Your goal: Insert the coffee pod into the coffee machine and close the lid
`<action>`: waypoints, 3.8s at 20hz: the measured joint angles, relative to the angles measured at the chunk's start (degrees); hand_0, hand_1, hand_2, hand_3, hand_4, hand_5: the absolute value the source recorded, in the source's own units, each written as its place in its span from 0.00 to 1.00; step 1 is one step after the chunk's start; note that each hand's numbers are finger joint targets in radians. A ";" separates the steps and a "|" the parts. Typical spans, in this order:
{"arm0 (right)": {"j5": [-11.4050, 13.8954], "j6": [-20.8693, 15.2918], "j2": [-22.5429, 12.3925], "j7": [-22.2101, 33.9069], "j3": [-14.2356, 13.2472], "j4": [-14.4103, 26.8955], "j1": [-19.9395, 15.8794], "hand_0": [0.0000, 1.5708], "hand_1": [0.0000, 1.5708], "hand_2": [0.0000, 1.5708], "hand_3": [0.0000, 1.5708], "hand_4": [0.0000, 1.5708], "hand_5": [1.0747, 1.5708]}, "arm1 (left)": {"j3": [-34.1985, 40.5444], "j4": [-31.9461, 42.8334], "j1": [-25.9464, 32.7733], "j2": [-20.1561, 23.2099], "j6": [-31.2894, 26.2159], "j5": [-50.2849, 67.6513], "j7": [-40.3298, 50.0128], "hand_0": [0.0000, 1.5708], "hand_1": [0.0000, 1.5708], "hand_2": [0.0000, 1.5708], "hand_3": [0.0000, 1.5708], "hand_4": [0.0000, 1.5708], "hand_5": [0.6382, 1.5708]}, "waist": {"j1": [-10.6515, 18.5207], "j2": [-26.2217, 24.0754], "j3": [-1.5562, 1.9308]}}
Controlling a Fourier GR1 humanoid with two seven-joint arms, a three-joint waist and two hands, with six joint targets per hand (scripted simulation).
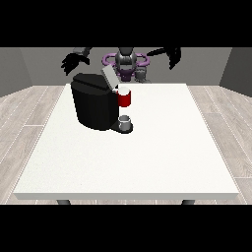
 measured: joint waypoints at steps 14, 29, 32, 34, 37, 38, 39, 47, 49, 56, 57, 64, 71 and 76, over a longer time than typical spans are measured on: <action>-0.85 6.35 -4.04 6.63 3.06 -8.95 -7.33 0.00 0.00 0.00 0.00 0.00 1.00 | 0.57 -7.05 11.54 -3.40 -3.97 7.78 0.57 0.00 0.00 0.00 0.00 0.06 1.00 | 5.44 -2.16 0.00; 0.60 10.20 -4.17 7.21 4.24 -5.61 -16.03 0.00 0.00 0.00 0.00 0.00 1.00 | -4.99 -25.30 21.05 -5.36 -3.13 14.97 5.55 0.00 0.00 0.00 0.00 0.00 1.00 | 7.99 5.81 0.03; 0.31 10.42 -3.69 6.84 3.65 -3.55 -17.80 0.00 0.00 0.00 0.00 0.00 1.00 | -5.79 -28.76 22.31 -4.58 -3.02 15.65 7.01 0.00 0.00 0.00 0.00 0.00 1.00 | 7.88 7.48 0.03; 0.04 10.96 -3.78 5.90 2.91 -1.60 -19.15 0.00 0.00 0.00 0.00 0.00 1.00 | -6.36 -31.06 22.90 -4.24 -2.63 16.13 8.02 0.00 0.00 0.00 0.00 0.00 1.00 | 7.74 8.74 0.02; -0.19 11.67 -3.87 6.30 2.56 0.21 -21.76 0.00 0.00 0.00 0.00 0.00 1.00 | -5.88 -32.56 22.59 -2.99 -2.13 17.50 8.69 0.00 0.00 0.00 0.00 0.00 1.00 | 6.83 10.62 0.02; 0.00 11.78 -3.86 5.89 2.45 1.27 -22.28 0.00 0.00 0.00 0.00 0.00 1.00 | -6.30 -33.70 22.62 -3.09 -1.68 17.71 9.47 0.00 0.00 0.00 0.00 0.00 1.00 | 6.83 10.90 0.01; -0.01 11.78 -3.86 5.31 2.08 2.30 -22.89 0.00 0.00 0.00 0.00 0.00 1.00 | -6.86 -34.62 23.33 -3.29 -1.41 17.60 9.31 0.00 0.00 0.00 0.00 0.00 1.00 | 7.05 11.32 0.02; 2.60 11.70 -3.24 2.32 2.86 6.94 -26.39 0.00 0.00 0.00 0.00 0.00 1.00 | -7.88 -37.23 25.14 -2.69 0.62 18.71 8.45 0.00 0.00 0.00 0.00 0.08 1.00 | 6.22 13.49 -0.08; 3.38 11.30 -2.88 2.16 3.16 8.13 -27.69 0.00 0.00 0.00 0.00 0.00 1.00 | -8.71 -38.18 25.07 -2.89 1.22 18.61 9.35 0.00 0.00 0.00 0.00 0.00 1.00 | 6.52 13.68 -0.08; 3.87 11.29 -3.00 1.18 2.29 10.97 -31.45 0.00 0.00 0.00 0.00 0.00 1.00 | -8.37 -38.42 25.38 -0.79 1.02 19.41 8.15 0.00 0.00 0.00 0.00 0.00 1.00 | 6.73 15.33 -0.19; 4.30 10.87 -2.69 1.41 2.54 11.25 -31.72 0.00 0.00 0.00 0.00 0.00 1.00 | -8.14 -38.30 25.35 -0.34 0.68 19.88 8.41 0.00 0.00 0.00 0.00 0.00 1.00 | 6.72 15.21 -0.20; 4.95 10.68 -2.41 -0.16 2.49 12.86 -34.34 0.00 0.00 0.00 0.00 0.00 1.00 | -8.80 -38.19 25.49 -0.09 1.47 19.85 8.09 0.00 0.00 0.00 0.00 0.08 1.00 | 7.21 15.97 -0.17; 6.18 11.13 -2.32 0.67 3.13 15.36 -37.12 0.00 0.00 0.00 0.00 0.14 1.00 | -8.47 -36.57 24.84 0.73 2.16 20.12 6.86 0.00 0.00 0.00 0.00 0.08 1.00 | 6.94 16.93 -0.05; 8.31 10.33 -0.57 3.18 5.47 15.70 -39.34 0.00 0.00 0.00 0.00 0.11 1.00 | -8.56 -35.40 24.64 0.89 2.01 20.73 7.04 0.00 0.00 0.00 0.00 0.00 1.00 | 7.14 15.97 0.03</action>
